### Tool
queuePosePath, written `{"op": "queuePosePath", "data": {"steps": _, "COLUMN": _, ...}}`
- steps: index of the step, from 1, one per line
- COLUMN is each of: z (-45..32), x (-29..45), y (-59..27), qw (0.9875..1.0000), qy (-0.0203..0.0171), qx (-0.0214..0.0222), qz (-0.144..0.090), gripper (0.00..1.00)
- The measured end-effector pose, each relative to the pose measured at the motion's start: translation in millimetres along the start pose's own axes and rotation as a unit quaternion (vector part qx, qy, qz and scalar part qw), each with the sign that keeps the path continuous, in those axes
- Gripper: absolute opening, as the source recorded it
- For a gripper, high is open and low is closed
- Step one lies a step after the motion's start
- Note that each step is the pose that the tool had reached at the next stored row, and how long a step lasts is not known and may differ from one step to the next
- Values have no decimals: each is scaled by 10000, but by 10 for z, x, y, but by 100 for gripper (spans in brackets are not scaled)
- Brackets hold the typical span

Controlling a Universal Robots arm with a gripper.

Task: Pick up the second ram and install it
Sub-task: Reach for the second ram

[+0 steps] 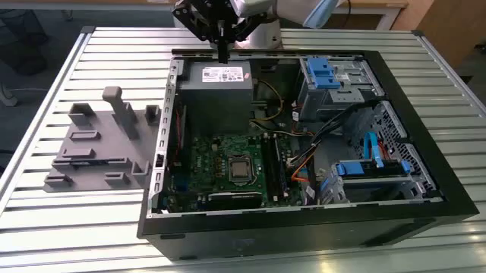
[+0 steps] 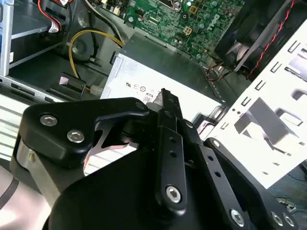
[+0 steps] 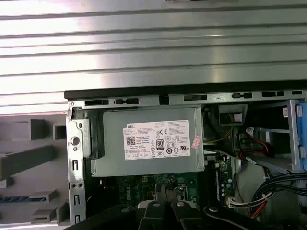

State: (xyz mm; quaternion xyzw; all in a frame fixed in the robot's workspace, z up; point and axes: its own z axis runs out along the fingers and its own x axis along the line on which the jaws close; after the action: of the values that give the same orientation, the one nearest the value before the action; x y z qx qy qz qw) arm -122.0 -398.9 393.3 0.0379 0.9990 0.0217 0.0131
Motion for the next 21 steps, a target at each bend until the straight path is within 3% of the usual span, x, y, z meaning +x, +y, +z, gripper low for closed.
{"op": "queuePosePath", "data": {"steps": 16, "z": -1, "x": 53, "y": -4, "qw": 10000, "qy": 0, "qx": 0, "qz": 0, "gripper": 11}}
{"op": "queuePosePath", "data": {"steps": 18, "z": 1, "x": 124, "y": -9, "qw": 10000, "qy": 0, "qx": 0, "qz": 0, "gripper": 11}}
{"op": "queuePosePath", "data": {"steps": 21, "z": 1, "x": 130, "y": -10, "qw": 10000, "qy": 0, "qx": 0, "qz": 0, "gripper": 11}}
